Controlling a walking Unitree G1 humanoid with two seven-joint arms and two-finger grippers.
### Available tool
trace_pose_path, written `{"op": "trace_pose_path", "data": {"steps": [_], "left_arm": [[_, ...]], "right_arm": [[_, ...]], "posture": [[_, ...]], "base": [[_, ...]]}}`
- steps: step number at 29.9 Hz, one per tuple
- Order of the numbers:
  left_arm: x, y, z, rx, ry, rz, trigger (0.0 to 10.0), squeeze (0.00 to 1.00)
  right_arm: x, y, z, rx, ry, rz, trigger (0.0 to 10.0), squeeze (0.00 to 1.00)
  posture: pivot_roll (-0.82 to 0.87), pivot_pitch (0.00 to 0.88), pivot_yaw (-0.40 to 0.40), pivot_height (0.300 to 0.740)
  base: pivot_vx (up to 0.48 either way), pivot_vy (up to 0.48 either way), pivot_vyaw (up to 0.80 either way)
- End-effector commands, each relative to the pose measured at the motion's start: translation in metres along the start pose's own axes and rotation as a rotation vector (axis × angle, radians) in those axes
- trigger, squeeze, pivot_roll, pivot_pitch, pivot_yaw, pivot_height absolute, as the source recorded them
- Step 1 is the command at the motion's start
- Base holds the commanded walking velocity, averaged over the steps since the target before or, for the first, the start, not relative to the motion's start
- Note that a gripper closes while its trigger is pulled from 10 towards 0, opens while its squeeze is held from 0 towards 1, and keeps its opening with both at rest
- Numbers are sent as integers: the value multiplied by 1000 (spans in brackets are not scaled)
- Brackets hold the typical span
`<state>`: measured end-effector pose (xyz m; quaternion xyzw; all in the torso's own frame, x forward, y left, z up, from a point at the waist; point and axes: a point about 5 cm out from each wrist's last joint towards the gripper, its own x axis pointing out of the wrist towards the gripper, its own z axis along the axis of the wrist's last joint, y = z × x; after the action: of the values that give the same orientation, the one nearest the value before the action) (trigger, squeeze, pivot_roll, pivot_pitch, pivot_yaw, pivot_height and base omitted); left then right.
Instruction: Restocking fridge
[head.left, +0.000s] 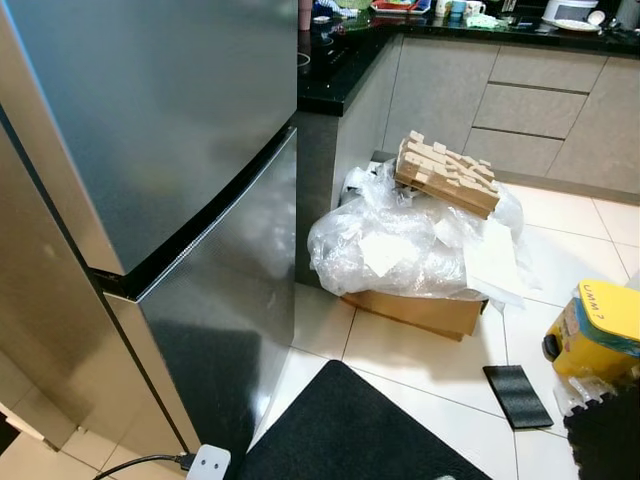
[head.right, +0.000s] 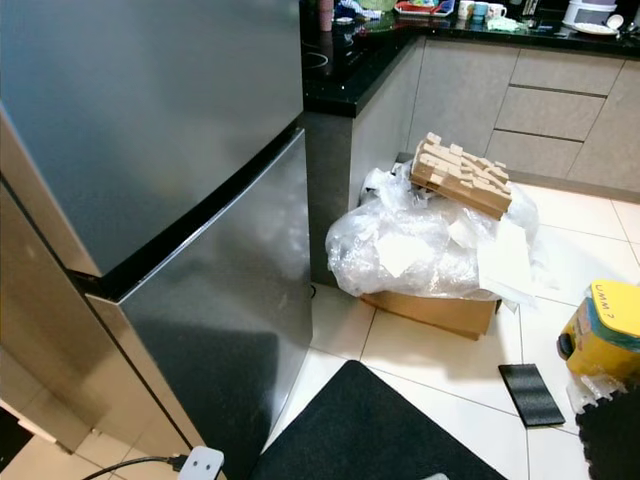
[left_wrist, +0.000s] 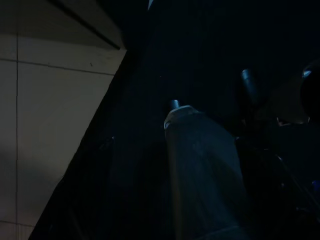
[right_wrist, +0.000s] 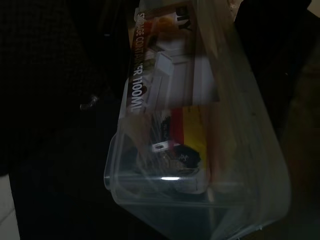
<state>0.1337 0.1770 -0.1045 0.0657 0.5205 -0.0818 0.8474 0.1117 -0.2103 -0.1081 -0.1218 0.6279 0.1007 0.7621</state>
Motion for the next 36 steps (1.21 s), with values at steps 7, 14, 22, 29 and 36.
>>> {"op": "trace_pose_path", "data": {"steps": [7, 14, 22, 29, 36], "left_arm": [[-3, 7, -10, -15, 26, 30, 10000, 0], [-3, 8, -10, -27, 23, 40, 10000, 0], [-3, 11, -9, -33, 18, 47, 10000, 0], [-3, 8, -10, -28, 25, 10, 10000, 0], [-3, 6, -10, -67, 19, 11, 10000, 0]], "right_arm": [[0, 3, 13, -17, -36, 19, 10000, 0], [-1, -2, 3, -16, -21, 19, 10000, 0], [-1, -5, 0, -26, -9, 13, 10000, 0], [0, 2, 5, -33, -9, 2, 10000, 0], [-1, -1, 9, -41, -11, 2, 10000, 0]], "posture": [[-61, 0, -30, 740], [-63, 0, -27, 740], [-61, 0, -28, 740], [-57, 0, -30, 740], [-58, 0, -30, 740]], "base": [[0, 0, 775], [0, 0, 769], [0, 0, 763], [0, -206, 172], [0, -206, 0]]}}
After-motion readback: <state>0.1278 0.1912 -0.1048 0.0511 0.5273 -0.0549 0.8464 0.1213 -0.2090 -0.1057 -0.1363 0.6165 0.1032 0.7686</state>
